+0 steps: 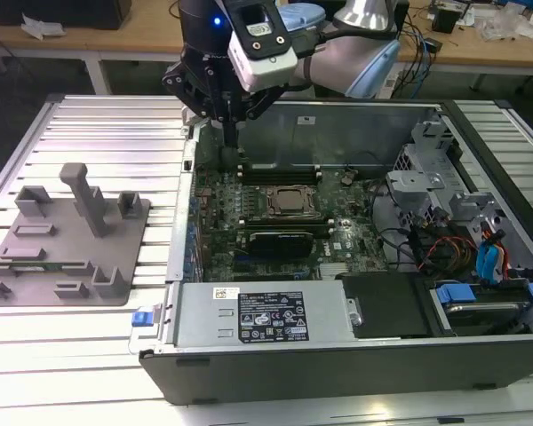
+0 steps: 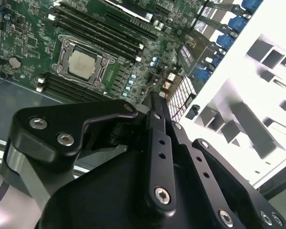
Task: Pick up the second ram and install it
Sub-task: 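Reach for the second ram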
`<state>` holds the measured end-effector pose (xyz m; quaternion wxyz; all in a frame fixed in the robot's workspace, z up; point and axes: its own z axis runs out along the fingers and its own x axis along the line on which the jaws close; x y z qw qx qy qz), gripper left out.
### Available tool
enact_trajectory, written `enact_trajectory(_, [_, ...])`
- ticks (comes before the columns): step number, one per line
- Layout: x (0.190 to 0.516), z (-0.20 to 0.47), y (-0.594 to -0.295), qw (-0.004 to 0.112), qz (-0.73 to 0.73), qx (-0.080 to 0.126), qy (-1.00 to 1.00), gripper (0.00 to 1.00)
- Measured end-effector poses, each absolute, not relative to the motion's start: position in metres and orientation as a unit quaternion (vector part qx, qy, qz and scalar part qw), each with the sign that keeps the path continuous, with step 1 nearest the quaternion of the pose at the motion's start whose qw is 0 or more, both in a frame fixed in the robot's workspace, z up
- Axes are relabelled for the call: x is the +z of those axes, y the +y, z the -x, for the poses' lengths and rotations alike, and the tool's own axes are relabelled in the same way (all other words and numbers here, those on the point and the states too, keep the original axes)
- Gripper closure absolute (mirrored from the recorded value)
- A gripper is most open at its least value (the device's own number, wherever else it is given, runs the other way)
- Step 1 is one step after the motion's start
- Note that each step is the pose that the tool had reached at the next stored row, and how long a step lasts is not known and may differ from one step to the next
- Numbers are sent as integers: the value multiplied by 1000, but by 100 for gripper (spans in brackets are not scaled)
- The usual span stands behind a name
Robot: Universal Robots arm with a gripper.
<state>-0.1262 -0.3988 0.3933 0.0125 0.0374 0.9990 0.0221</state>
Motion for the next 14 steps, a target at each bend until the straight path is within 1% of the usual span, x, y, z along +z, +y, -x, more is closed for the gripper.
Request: enact_trajectory(14, [393,155,-399,12,-37,22,999,92])
